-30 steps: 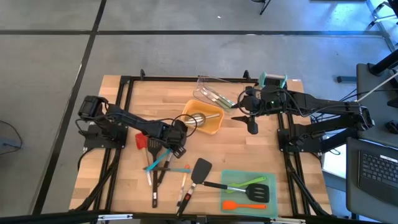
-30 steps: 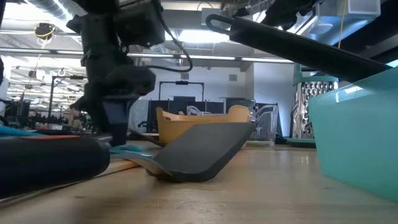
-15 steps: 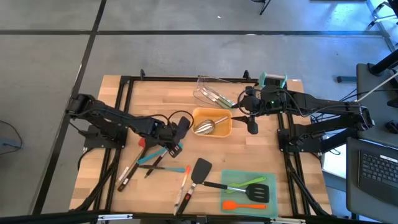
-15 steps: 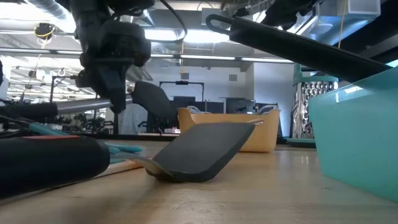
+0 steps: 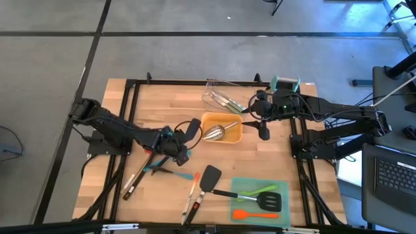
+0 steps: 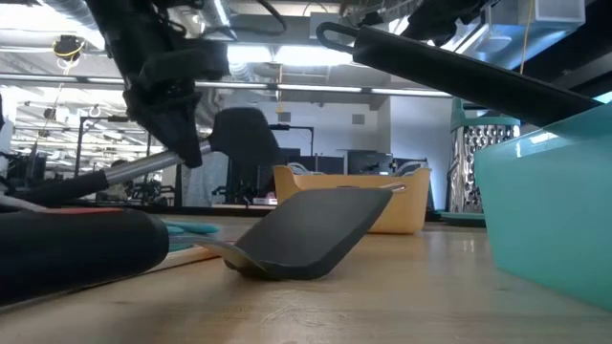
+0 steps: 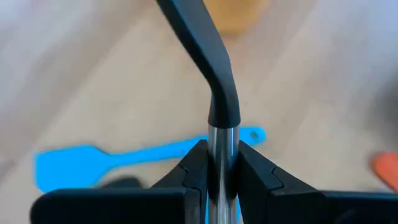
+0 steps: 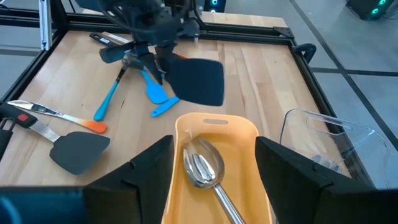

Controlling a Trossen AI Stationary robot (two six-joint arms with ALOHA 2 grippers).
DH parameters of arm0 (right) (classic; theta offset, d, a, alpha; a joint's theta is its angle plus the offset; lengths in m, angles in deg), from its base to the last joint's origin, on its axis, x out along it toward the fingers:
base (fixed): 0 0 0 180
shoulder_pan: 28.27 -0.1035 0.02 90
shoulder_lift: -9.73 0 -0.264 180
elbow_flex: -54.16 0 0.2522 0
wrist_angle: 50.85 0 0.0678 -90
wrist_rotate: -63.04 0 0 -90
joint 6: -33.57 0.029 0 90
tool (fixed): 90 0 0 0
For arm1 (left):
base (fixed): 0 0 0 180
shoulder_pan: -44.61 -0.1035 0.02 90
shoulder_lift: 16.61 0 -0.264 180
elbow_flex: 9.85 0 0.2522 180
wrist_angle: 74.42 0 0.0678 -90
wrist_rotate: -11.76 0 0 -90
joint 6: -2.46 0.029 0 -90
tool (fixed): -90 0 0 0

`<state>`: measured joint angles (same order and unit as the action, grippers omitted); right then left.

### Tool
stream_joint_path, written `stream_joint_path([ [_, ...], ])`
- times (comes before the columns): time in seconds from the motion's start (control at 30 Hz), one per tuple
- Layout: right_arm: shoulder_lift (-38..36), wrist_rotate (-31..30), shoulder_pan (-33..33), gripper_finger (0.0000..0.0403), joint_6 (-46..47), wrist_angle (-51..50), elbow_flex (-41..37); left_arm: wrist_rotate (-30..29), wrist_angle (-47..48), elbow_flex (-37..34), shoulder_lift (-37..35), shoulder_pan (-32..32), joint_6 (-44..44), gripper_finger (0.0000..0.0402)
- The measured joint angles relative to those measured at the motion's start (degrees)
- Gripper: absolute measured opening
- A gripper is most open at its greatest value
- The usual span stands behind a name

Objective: Pick & Place Kitchen Items
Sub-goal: Put the black spatula into the green bin

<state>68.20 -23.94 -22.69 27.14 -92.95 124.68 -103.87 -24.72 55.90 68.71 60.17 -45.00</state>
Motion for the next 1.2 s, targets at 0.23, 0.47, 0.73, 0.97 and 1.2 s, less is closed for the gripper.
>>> stream_joint_path([
  [0.23, 0.0, 0.0, 0.0, 0.0226, -0.3, 0.4, 0.0, -11.9, -0.7, 0.0, 0.0, 2.7, 0.4, 0.0045],
  [0.47, 0.0, 0.0, 0.0, 0.0226, -0.4, 0.4, 0.0, -20.6, -4.7, 0.0, 0.0, 4.3, 4.2, 0.0045],
  [0.73, 0.0, 0.1, 0.0, 0.0227, -0.4, 0.4, 0.0, -18.9, -9.2, 0.4, 0.0, 4.2, 7.8, 0.0045],
  [0.97, 1.2, 0.3, 0.0, 0.0227, -0.4, 4.2, 0.0, -18.5, -0.2, 8.5, 0.0, 7.6, 8.7, 0.0045],
  [1.2, 6.1, 9.2, -0.1, 0.0227, -0.4, 11.0, 0.0, -25.9, 8.6, 15.7, -0.1, 9.5, 15.2, 0.0045],
])
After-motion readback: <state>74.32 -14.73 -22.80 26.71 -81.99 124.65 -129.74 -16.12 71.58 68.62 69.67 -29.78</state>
